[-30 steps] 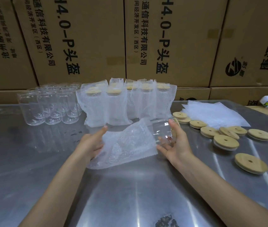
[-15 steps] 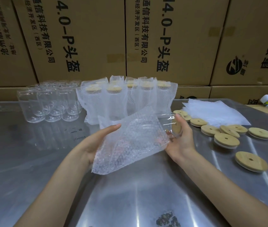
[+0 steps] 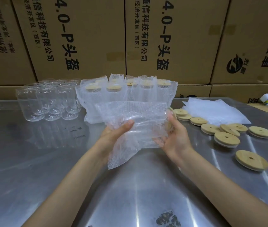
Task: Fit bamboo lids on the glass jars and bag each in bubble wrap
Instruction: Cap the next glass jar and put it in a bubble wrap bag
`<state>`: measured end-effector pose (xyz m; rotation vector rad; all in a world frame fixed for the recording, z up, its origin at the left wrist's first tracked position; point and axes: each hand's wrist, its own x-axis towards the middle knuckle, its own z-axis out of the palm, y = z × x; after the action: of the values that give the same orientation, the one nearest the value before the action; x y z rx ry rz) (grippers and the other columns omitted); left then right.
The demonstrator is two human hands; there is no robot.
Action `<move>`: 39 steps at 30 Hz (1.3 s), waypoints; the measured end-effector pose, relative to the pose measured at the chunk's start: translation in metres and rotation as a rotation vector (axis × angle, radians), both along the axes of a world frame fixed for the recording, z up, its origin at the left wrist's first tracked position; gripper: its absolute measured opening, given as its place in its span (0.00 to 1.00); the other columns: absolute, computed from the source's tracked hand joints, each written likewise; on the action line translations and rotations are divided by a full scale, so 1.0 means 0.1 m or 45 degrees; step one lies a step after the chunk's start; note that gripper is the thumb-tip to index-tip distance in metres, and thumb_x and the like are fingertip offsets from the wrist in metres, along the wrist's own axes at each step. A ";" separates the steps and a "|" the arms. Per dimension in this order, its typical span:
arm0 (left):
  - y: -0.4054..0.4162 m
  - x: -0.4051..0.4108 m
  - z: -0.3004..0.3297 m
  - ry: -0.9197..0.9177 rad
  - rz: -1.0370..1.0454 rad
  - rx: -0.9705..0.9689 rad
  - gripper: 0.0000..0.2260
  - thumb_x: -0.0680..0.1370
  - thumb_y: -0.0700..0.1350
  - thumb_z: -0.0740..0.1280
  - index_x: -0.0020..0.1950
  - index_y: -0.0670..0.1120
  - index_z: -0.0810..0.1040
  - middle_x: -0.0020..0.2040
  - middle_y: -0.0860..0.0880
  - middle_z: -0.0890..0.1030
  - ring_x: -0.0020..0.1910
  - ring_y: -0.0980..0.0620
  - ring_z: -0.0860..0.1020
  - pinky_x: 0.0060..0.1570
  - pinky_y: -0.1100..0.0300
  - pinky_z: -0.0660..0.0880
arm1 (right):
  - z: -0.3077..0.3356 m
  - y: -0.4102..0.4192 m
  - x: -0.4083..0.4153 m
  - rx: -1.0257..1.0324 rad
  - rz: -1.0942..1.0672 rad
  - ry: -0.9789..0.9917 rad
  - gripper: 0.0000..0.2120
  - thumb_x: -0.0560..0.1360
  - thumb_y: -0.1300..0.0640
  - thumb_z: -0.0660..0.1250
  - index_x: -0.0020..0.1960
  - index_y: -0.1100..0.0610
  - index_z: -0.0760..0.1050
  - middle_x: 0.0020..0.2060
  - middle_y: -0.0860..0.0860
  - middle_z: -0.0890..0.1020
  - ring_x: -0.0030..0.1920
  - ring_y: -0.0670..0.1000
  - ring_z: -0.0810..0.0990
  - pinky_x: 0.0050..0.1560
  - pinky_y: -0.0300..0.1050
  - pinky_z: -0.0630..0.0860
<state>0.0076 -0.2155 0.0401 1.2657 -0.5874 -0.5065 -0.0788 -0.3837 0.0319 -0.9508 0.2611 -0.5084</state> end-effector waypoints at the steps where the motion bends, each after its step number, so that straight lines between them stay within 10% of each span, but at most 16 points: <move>1: -0.01 -0.01 -0.01 -0.071 0.017 -0.002 0.22 0.65 0.52 0.74 0.58 0.51 0.77 0.48 0.59 0.85 0.47 0.62 0.83 0.42 0.67 0.79 | 0.00 0.00 0.01 -0.045 0.018 0.015 0.23 0.75 0.44 0.65 0.69 0.46 0.72 0.66 0.52 0.76 0.64 0.58 0.77 0.57 0.51 0.77; 10: 0.01 -0.04 0.09 0.050 0.105 -0.019 0.36 0.66 0.64 0.72 0.69 0.53 0.66 0.58 0.59 0.76 0.50 0.64 0.79 0.42 0.65 0.75 | -0.02 -0.05 -0.02 0.114 0.114 0.026 0.16 0.76 0.48 0.64 0.62 0.52 0.77 0.56 0.55 0.81 0.45 0.56 0.82 0.30 0.41 0.79; 15: -0.02 0.05 0.06 0.000 0.456 0.044 0.24 0.72 0.61 0.69 0.63 0.50 0.77 0.61 0.54 0.79 0.61 0.52 0.76 0.64 0.51 0.72 | -0.05 -0.10 -0.02 0.220 0.108 -0.015 0.23 0.68 0.47 0.69 0.61 0.53 0.78 0.49 0.53 0.84 0.43 0.56 0.84 0.34 0.44 0.80; 21: 0.03 0.12 0.05 -0.225 0.632 0.044 0.14 0.78 0.59 0.63 0.43 0.50 0.78 0.42 0.50 0.74 0.42 0.54 0.71 0.36 0.64 0.64 | -0.09 -0.13 0.00 0.203 0.171 -0.081 0.22 0.74 0.47 0.66 0.63 0.58 0.78 0.59 0.57 0.82 0.57 0.61 0.81 0.66 0.63 0.71; 25: 0.07 0.14 0.11 -0.166 0.554 0.064 0.16 0.77 0.64 0.58 0.42 0.57 0.79 0.36 0.65 0.81 0.36 0.69 0.78 0.38 0.70 0.67 | -0.07 -0.11 0.00 0.162 0.200 -0.099 0.24 0.73 0.47 0.66 0.66 0.57 0.76 0.60 0.58 0.81 0.59 0.62 0.80 0.64 0.67 0.71; 29: 0.05 0.07 0.12 -0.134 0.369 0.092 0.25 0.64 0.65 0.70 0.45 0.44 0.76 0.41 0.57 0.83 0.43 0.58 0.81 0.39 0.68 0.74 | -0.08 -0.11 0.00 0.122 0.207 -0.097 0.24 0.76 0.46 0.63 0.68 0.57 0.74 0.62 0.58 0.79 0.61 0.62 0.79 0.55 0.64 0.77; 39: -0.07 -0.09 -0.02 -0.395 0.434 0.115 0.39 0.57 0.61 0.81 0.64 0.56 0.71 0.59 0.59 0.78 0.58 0.62 0.77 0.62 0.58 0.74 | -0.10 -0.05 0.04 -0.023 0.134 -0.051 0.18 0.78 0.46 0.60 0.50 0.54 0.85 0.54 0.57 0.84 0.54 0.58 0.83 0.55 0.56 0.80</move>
<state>-0.0012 -0.2230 0.0381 1.5079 -0.5952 -0.0519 -0.0745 -0.3886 0.0217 -0.9658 0.1696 -0.4331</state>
